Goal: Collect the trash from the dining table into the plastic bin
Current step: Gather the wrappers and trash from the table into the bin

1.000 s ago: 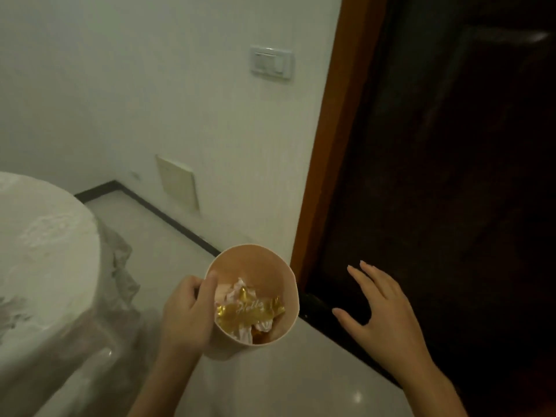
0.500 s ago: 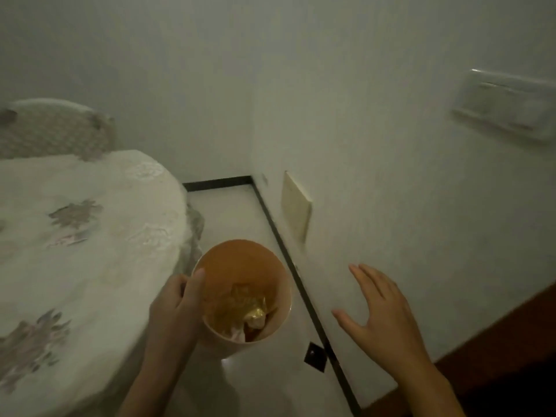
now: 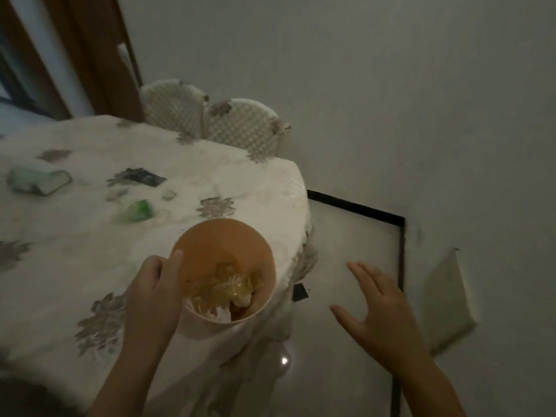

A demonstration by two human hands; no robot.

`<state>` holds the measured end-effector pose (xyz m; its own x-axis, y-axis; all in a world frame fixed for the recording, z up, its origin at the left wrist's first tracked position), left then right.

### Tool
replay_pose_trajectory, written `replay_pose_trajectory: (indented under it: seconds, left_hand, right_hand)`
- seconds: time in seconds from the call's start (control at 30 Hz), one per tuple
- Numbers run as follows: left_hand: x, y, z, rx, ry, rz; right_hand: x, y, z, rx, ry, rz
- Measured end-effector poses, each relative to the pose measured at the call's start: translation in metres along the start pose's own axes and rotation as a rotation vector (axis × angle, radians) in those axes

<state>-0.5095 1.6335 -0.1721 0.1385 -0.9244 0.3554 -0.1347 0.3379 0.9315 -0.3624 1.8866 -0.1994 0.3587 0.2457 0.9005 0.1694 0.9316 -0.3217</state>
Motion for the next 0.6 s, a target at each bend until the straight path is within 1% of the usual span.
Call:
replay_pose_trajectory:
  seconds: [0.27, 0.33, 0.47, 0.6]
  left_hand:
    - [0.001, -0.004, 0.085, 0.151, 0.309, -0.032]
    - [0.003, -0.002, 0.099, 0.168, 0.383, -0.036]
    - [0.013, -0.004, 0.114, 0.196, 0.508, -0.038]
    - [0.024, -0.016, 0.120, 0.268, 0.631, -0.037]
  right_hand:
    - [-0.066, 0.006, 0.146, 0.274, -0.109, 0.103]
    - [-0.082, -0.002, 0.177, 0.350, -0.144, 0.132]
    - [-0.123, -0.024, 0.229, 0.509, -0.281, 0.225]
    - [-0.172, -0.053, 0.271, 0.613, -0.380, 0.321]
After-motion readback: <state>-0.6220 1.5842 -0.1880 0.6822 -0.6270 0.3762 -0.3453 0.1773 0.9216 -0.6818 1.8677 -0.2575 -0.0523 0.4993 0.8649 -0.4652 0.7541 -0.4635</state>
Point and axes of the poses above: each hand's wrist, its own z-axis towards the middle knuckle, its own x-axis out of the back of the hand, y = z × x, the point moved 4 cm from there along z, towards the middle knuckle, and after that the axes turned 13 degrees about x, right-handed, at the moved point
